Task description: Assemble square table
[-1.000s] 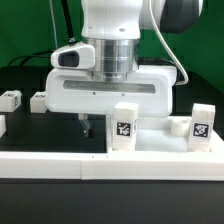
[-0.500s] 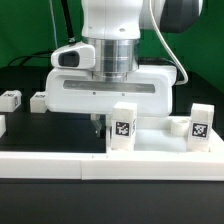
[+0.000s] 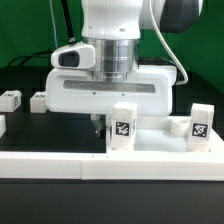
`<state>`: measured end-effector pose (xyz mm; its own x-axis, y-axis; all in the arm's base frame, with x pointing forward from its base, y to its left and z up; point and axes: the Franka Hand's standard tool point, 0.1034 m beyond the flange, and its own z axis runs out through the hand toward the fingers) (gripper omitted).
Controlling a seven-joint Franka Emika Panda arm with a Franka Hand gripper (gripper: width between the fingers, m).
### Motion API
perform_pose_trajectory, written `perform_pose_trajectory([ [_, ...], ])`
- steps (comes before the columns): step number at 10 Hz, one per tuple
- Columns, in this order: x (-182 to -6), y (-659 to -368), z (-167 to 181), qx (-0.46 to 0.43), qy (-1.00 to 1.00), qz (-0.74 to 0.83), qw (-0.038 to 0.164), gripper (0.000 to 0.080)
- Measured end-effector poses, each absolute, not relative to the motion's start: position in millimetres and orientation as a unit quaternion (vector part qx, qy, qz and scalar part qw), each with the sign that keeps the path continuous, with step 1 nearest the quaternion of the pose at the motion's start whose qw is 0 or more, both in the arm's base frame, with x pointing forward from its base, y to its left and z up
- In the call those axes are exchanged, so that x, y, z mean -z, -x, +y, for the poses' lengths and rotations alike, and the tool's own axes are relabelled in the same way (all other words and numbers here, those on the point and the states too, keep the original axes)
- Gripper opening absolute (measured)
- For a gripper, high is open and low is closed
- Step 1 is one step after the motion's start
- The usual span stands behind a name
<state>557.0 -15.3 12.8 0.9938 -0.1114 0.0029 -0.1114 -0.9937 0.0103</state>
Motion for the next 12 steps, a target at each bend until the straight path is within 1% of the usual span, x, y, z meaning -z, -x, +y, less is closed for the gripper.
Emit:
perform_pose_trajectory([
  [3, -12.6, -557, -18, -0.002, -1.0, -0.025, 0.004, 0.0067],
  [4, -12.4, -556, -30, -0.005, -1.0, -0.01, -0.003, 0.0066],
  [6, -12.1, -558, -41, -0.007, -1.0, 0.029, -0.006, 0.0066],
  [7, -12.2, -558, -43, -0.006, -0.997, 0.075, 0.001, 0.0063],
  [9, -12.3, -558, -46, -0.003, -0.99, 0.142, 0.006, 0.0063],
  [11, -13.9, -563, -45, -0.003, -0.955, 0.296, 0.021, 0.0064],
  [12, -13.3, -564, -41, -0.004, -0.939, 0.342, 0.022, 0.0064],
])
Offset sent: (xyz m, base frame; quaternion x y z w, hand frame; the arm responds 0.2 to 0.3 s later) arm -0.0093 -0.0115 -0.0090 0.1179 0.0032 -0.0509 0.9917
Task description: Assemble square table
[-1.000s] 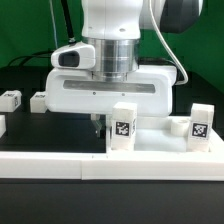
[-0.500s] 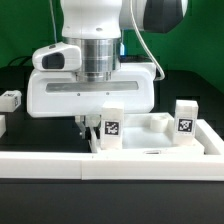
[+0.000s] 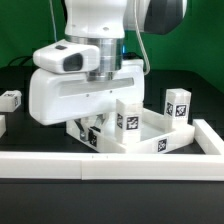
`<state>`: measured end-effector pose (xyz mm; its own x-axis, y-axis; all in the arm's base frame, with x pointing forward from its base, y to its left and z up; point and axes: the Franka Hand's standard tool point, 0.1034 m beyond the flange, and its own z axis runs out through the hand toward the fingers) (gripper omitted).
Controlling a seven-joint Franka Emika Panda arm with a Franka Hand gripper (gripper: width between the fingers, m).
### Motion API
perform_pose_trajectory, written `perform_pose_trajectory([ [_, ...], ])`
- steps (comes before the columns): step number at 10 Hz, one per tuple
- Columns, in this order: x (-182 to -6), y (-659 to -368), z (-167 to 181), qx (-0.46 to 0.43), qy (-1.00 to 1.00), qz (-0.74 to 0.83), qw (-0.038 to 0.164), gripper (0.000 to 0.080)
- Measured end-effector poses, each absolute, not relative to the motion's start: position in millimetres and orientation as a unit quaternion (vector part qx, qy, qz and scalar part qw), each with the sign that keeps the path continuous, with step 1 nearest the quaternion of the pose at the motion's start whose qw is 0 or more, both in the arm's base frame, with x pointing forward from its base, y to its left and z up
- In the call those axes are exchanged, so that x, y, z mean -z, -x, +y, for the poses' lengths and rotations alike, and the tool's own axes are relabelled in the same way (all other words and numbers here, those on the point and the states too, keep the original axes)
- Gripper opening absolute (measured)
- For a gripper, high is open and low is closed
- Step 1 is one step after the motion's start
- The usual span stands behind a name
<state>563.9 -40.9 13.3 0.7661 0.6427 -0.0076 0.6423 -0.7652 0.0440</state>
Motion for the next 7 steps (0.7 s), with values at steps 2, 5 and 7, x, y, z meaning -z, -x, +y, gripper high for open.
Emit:
perform_pose_trajectory([
  [2, -13.4, -564, -46, 0.0, -0.92, 0.391, 0.026, 0.0064],
  [5, -13.4, -571, -40, -0.004, -0.86, 0.507, 0.058, 0.0065],
  [7, -13.6, -581, -18, -0.009, -0.798, 0.597, 0.085, 0.0072],
])
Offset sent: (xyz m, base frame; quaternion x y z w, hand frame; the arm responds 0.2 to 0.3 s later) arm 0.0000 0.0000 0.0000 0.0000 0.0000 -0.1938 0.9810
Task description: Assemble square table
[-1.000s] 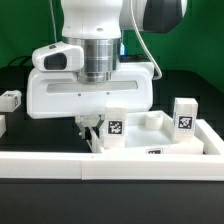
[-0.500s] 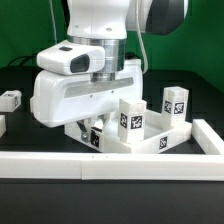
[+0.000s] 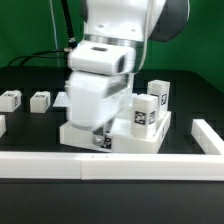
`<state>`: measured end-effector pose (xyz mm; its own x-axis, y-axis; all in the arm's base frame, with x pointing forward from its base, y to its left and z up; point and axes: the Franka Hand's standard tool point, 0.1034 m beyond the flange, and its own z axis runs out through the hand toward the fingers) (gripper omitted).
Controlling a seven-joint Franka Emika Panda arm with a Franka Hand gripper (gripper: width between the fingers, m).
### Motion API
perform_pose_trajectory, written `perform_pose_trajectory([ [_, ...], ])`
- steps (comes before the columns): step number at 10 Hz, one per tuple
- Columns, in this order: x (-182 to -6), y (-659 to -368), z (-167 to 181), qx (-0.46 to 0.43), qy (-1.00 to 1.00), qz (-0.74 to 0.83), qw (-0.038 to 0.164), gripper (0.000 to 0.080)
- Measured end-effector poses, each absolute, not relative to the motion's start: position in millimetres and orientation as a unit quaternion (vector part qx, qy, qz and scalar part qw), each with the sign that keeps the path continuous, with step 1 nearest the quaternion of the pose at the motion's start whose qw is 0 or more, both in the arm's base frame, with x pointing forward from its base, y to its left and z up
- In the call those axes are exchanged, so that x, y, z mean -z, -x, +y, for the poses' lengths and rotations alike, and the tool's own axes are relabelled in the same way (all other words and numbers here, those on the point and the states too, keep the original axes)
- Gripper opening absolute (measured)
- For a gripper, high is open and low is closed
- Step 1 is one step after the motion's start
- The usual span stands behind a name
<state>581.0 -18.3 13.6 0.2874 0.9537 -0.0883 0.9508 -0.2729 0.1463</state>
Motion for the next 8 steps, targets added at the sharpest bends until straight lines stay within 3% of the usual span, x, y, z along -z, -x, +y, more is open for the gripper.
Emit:
perform_pose_trajectory([
  [1, -13.5, -585, -10, -0.012, -0.765, 0.636, 0.101, 0.0077],
  [6, -13.8, -585, -20, 0.01, -0.673, 0.731, 0.11, 0.008],
  [8, -13.1, -586, -4, 0.014, -0.623, 0.774, 0.113, 0.008],
])
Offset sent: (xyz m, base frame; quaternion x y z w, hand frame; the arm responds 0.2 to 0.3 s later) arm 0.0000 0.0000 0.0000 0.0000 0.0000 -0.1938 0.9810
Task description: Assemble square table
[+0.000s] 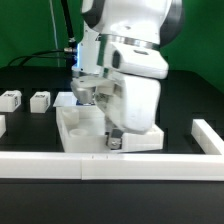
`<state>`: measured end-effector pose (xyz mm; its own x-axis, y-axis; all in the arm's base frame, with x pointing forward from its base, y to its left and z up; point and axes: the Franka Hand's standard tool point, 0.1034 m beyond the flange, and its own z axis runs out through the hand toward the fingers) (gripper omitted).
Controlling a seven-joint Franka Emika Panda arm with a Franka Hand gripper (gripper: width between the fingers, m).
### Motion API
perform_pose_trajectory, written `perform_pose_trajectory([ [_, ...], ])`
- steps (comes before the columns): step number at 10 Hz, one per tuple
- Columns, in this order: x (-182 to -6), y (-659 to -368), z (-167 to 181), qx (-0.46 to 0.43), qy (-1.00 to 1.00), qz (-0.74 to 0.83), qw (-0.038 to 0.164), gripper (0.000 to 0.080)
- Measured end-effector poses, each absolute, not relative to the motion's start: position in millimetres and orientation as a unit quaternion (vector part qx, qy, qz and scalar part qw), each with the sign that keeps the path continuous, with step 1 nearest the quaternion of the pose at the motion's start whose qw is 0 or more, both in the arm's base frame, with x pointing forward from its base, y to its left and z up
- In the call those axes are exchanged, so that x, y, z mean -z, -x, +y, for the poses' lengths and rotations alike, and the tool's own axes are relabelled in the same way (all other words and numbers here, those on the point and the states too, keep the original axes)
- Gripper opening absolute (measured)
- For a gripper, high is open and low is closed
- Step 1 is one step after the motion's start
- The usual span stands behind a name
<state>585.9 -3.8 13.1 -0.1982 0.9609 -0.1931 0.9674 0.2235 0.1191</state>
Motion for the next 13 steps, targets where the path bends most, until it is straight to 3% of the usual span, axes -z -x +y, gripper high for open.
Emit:
perform_pose_trajectory([
  [2, -13.1, -598, 24, 0.03, -0.551, 0.828, 0.101, 0.0079],
  [3, -15.0, -613, 42, 0.024, -0.502, 0.858, 0.105, 0.0072],
  [10, -12.3, -600, 33, 0.066, -0.352, 0.929, 0.088, 0.0074],
  [11, -11.8, -597, 41, 0.082, -0.323, 0.939, 0.081, 0.0074],
  [13, -11.9, -590, 53, 0.118, -0.228, 0.966, 0.041, 0.0074],
])
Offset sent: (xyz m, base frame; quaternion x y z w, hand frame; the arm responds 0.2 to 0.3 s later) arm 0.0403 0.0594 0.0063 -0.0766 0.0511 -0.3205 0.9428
